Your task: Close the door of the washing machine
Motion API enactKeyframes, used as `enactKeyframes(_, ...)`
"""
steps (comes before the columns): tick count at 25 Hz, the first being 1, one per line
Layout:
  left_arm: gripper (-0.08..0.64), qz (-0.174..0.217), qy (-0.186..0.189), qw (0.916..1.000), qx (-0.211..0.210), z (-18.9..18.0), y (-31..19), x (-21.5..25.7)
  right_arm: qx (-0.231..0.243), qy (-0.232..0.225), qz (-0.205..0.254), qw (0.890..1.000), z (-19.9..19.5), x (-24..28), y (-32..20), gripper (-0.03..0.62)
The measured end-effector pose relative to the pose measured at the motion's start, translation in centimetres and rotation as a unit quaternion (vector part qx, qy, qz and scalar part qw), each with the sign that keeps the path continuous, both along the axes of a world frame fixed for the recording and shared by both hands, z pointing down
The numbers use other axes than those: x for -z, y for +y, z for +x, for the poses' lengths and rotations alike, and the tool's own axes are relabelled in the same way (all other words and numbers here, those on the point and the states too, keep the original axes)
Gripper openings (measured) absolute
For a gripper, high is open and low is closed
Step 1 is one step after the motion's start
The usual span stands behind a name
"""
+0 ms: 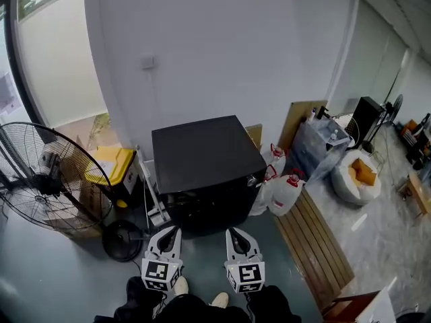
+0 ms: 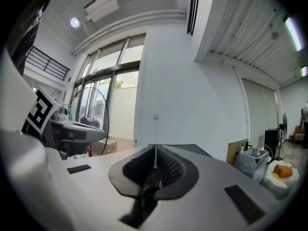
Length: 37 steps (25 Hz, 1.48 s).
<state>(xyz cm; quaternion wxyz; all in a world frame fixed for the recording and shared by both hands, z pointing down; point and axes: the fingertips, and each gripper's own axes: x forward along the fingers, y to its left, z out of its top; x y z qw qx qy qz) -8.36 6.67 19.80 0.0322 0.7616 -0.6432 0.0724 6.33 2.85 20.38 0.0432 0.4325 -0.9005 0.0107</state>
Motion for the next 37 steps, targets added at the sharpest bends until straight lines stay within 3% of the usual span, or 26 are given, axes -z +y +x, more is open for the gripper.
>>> enactKeyframes(13,0.029,0.004,-0.002,1.0,0.005,2.6,3.3,-0.3,0.018,-0.002,0.013,1.0,1.5,0.3,2.9,0.015)
enactKeyframes(37,0.029,-0.001,-0.009,1.0,0.002,3.0,4.1,-0.6,0.011,-0.003,0.015,1.0,2.1,0.3,3.5,0.015)
